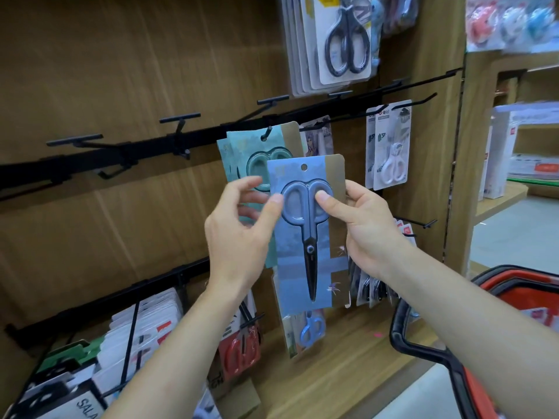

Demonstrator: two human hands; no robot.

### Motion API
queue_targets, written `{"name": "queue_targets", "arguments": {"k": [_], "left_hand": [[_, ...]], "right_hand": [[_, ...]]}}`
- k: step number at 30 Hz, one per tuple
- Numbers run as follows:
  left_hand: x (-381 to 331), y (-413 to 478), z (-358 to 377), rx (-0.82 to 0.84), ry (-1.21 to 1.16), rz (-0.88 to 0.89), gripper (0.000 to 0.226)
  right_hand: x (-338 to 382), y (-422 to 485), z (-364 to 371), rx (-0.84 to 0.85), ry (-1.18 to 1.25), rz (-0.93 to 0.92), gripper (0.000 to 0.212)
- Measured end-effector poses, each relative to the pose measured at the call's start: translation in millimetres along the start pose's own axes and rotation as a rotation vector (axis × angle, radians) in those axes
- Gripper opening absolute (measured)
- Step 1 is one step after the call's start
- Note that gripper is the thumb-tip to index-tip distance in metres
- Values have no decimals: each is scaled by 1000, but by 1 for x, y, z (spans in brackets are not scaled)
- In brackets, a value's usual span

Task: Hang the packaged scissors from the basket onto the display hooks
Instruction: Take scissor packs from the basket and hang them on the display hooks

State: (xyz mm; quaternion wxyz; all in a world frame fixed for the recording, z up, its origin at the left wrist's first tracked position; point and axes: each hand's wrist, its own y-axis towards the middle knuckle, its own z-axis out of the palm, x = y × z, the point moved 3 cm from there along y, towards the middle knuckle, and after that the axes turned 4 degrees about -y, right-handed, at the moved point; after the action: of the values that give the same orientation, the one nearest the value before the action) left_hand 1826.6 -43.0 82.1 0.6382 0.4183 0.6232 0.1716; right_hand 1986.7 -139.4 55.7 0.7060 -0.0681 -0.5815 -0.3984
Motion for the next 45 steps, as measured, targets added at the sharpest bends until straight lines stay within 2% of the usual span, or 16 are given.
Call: {"name": "queue_targets", "arguments": {"k": [3, 6, 8, 9, 13, 18, 24, 28, 30, 33, 35, 38, 41, 45], "left_hand": [[-3, 4, 8, 152, -55, -82, 19], [-6, 7, 7, 107, -144, -108, 14], [-7, 11, 4, 43, -212, -140, 11], [-7, 13, 3, 15, -238, -154, 12], [-9, 21, 5, -47, -320, -203, 24], [-12, 26, 6, -63, -332, -196, 35], [-5, 25, 2, -77, -313, -177, 48], [8, 17, -2, -97, 0, -6, 72], [19, 10, 1, -23, 11, -57, 85], [34, 4, 5, 106, -110, -248, 96], [43, 4, 4, 142, -117, -295, 88], [57, 9, -1, 131, -146, -341, 51], [68, 12, -5, 49, -126, -320, 17], [77, 16, -8, -24, -74, -310, 19]], "right_hand": [[2, 0, 3, 39, -5, -31, 33], [0, 1, 0, 107, -16, -25, 45], [-4, 2, -5, 123, -110, -16, 50], [-7, 1, -8, 123, -160, -14, 48], [-11, -1, -13, 94, -213, -22, 11], [-9, -2, -3, 25, -189, -45, 3], [-9, -5, 4, -27, -212, -28, 11], [-9, -5, 9, -70, -236, -54, 15], [-13, -4, 11, -82, -274, -67, 22], [-21, 0, 7, -101, -450, -126, 46], [-26, 1, 4, -79, -579, -227, 68], [-31, -1, 2, -16, -890, -444, 95], [-32, 1, 10, 22, -1271, -644, 98], [-41, 18, 28, 78, -1575, -754, 97]]}}
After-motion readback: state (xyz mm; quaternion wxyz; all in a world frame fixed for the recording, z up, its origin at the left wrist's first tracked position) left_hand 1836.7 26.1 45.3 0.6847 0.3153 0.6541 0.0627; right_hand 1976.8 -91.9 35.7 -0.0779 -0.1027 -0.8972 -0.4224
